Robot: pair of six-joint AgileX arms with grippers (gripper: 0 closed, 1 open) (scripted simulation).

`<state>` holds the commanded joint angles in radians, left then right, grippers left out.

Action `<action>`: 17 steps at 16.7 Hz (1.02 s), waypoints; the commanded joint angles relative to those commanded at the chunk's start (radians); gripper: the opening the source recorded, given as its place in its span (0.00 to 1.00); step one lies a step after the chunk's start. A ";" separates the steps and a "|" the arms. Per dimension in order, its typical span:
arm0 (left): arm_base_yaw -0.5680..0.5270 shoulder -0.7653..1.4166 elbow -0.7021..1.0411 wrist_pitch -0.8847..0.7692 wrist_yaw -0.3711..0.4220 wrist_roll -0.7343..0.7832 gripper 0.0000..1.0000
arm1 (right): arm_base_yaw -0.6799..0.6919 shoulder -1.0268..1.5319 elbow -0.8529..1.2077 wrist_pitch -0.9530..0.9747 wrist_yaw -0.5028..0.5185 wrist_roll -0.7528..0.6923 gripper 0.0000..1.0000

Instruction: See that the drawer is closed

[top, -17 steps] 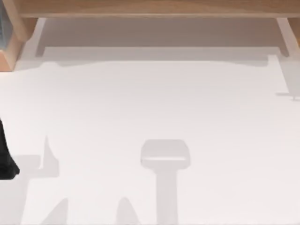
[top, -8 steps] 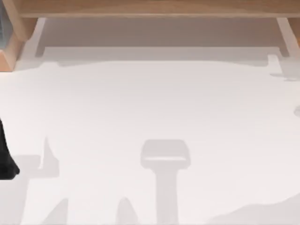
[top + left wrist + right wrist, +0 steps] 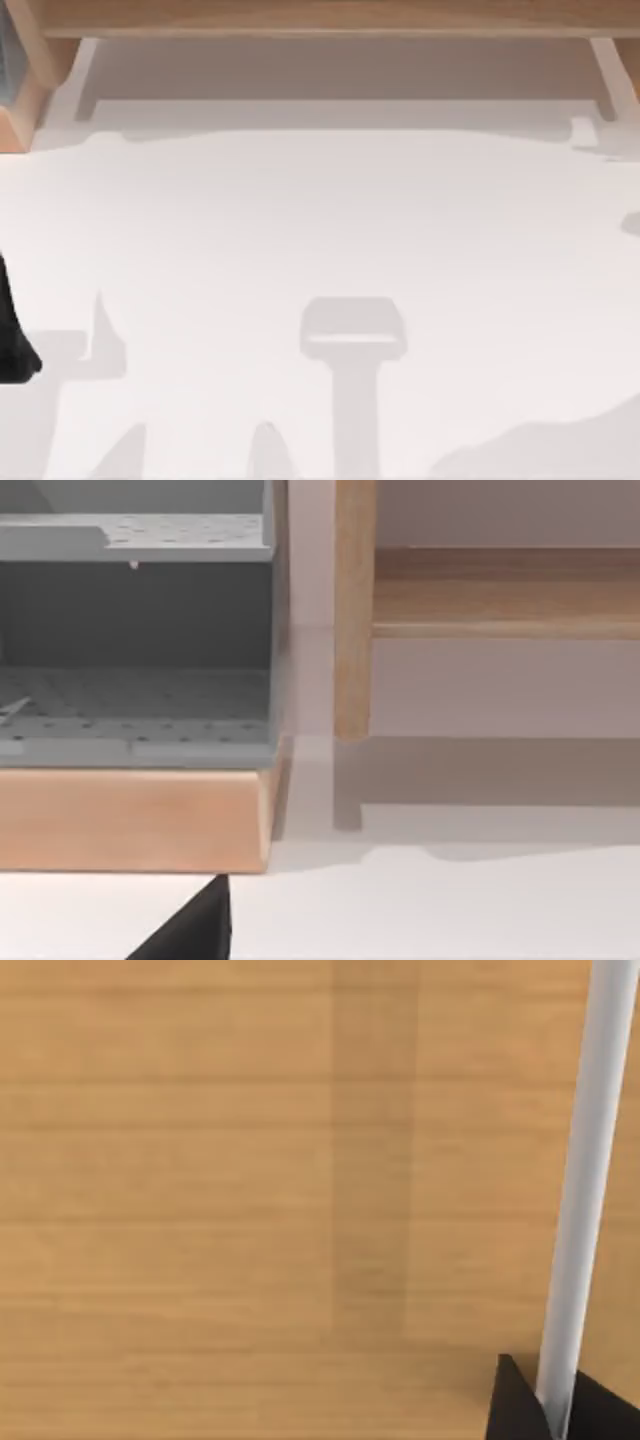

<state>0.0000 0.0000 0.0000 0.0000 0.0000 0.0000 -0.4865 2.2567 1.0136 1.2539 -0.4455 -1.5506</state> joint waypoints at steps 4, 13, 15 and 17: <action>0.000 0.000 0.000 0.000 0.000 0.000 1.00 | 0.033 0.075 0.172 -0.091 0.039 0.001 0.00; 0.000 0.000 0.000 0.000 0.000 0.000 1.00 | 0.051 0.116 0.241 -0.141 0.059 0.000 0.15; 0.000 0.000 0.000 0.000 0.000 0.000 1.00 | 0.051 0.116 0.241 -0.141 0.059 0.000 0.30; 0.000 0.000 0.000 0.000 0.000 0.000 1.00 | 0.051 0.116 0.241 -0.141 0.059 0.000 0.45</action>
<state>0.0000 0.0000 0.0000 0.0000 0.0000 0.0000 -0.4358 2.3728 1.2549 1.1132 -0.3865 -1.5508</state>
